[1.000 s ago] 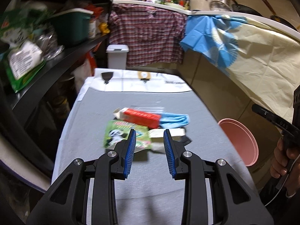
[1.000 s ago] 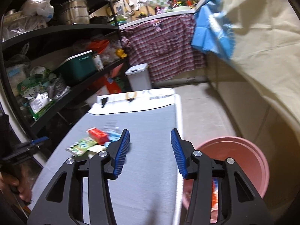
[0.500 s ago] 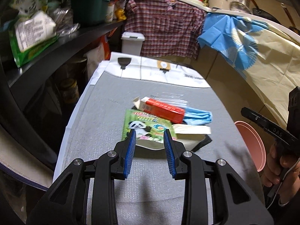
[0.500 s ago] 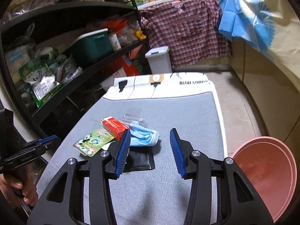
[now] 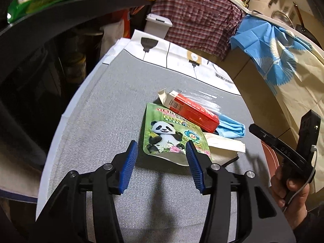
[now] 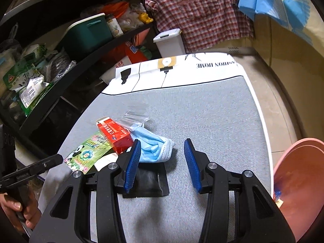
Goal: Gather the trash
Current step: 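Grasp the blue face mask with the right tool while the left tool grasps the panda snack pouch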
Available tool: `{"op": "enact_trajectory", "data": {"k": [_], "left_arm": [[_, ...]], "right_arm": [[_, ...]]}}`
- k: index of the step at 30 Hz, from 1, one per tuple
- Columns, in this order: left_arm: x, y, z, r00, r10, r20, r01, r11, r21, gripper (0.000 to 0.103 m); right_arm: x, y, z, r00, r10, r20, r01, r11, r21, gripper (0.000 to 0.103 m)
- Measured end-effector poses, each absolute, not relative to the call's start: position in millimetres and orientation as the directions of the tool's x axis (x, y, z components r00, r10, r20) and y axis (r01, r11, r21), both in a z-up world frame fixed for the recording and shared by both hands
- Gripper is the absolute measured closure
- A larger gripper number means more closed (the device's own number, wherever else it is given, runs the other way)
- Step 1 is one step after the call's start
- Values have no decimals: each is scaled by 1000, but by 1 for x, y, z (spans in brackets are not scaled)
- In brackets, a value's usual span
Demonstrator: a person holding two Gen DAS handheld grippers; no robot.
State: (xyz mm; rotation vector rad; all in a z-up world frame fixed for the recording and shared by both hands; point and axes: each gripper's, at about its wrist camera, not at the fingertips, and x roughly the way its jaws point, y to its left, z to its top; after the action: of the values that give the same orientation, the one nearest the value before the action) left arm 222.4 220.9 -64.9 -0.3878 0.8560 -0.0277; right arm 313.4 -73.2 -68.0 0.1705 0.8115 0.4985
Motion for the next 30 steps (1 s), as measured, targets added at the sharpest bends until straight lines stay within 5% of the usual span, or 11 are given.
{"op": "enact_trajectory", "data": {"k": [16, 21, 30], "left_arm": [[244, 218, -89, 590, -285, -755, -130, 890, -438, 54], [242, 216, -85, 602, -276, -750, -126, 894, -430, 55], [235, 210, -61, 658, -256, -709, -79, 912, -403, 75]], "right_arm": [[328, -57, -90, 536, 492, -686, -373, 867, 331, 59], [324, -55, -90, 538, 486, -689, -392, 868, 306, 76], [313, -56, -78, 563, 482, -671, -417, 867, 272, 88]]}}
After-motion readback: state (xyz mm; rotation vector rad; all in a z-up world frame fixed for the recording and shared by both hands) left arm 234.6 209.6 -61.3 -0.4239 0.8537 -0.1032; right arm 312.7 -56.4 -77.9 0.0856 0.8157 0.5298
